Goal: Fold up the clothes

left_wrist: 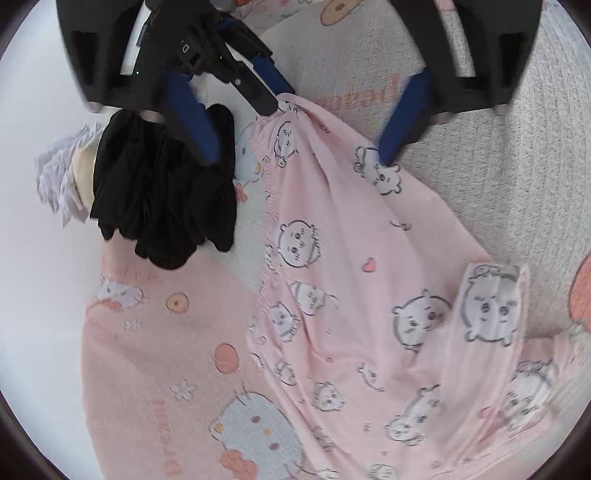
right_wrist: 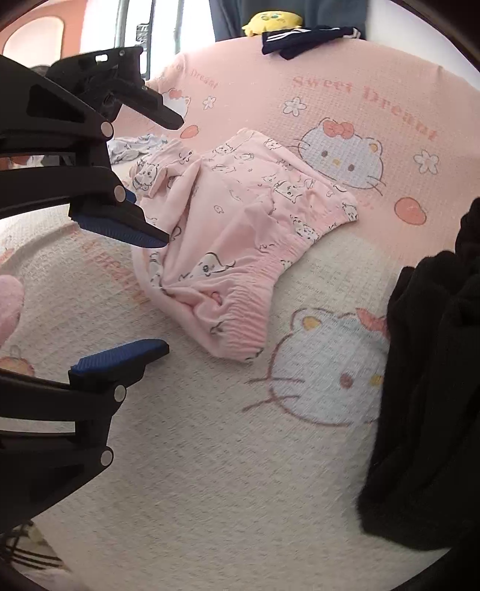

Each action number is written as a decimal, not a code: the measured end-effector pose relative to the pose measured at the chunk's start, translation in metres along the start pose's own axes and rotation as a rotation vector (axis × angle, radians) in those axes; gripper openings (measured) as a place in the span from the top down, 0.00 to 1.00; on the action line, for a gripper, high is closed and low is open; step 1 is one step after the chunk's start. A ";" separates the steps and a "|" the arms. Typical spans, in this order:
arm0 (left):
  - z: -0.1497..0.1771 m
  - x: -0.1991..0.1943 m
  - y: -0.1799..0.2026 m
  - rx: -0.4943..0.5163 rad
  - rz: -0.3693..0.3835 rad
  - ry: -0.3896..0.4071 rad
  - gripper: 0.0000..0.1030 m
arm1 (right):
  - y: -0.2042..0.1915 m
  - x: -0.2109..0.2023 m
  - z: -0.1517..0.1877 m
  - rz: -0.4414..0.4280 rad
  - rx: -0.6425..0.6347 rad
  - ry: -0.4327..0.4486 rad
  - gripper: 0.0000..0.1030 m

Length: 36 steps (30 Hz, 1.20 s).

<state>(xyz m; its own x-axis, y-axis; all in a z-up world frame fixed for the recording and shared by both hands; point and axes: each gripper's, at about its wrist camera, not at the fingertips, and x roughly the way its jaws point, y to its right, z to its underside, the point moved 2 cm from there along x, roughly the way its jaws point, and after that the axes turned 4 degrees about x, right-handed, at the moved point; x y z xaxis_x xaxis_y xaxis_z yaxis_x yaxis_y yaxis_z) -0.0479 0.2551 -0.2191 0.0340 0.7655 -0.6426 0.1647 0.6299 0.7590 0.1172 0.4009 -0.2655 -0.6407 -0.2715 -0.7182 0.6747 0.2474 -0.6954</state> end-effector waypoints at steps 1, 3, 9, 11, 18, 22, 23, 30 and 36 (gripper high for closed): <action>0.000 -0.002 -0.003 -0.022 0.004 0.008 0.11 | 0.001 -0.002 0.001 -0.017 0.019 -0.011 0.48; -0.003 -0.002 -0.009 -0.047 -0.015 -0.013 0.11 | 0.003 -0.004 0.003 -0.059 0.053 -0.032 0.47; -0.011 -0.021 -0.026 -0.048 -0.069 -0.003 0.11 | -0.008 -0.003 0.007 -0.096 0.066 -0.047 0.43; -0.015 -0.028 -0.033 -0.055 -0.081 0.015 0.11 | -0.014 0.001 0.008 -0.103 0.068 -0.069 0.42; -0.029 -0.049 -0.062 -0.114 -0.098 0.076 0.11 | -0.034 0.011 0.014 -0.098 0.038 -0.092 0.42; -0.037 -0.061 -0.078 -0.148 -0.108 0.112 0.11 | -0.044 0.023 0.015 -0.140 0.062 -0.101 0.42; -0.039 -0.064 -0.082 -0.156 -0.110 0.120 0.11 | -0.045 0.027 0.016 -0.152 0.077 -0.104 0.41; -0.050 -0.059 -0.091 -0.176 -0.086 0.133 0.11 | -0.040 0.049 0.016 -0.204 0.194 -0.101 0.41; -0.058 -0.051 -0.088 -0.121 -0.084 0.148 0.11 | -0.038 0.048 0.010 -0.259 0.221 -0.078 0.41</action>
<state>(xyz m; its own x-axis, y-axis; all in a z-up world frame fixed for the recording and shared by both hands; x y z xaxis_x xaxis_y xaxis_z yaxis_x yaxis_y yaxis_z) -0.1217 0.1685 -0.2470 -0.1217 0.7147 -0.6887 0.0411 0.6969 0.7160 0.0648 0.3690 -0.2731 -0.7771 -0.3709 -0.5084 0.5616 -0.0441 -0.8262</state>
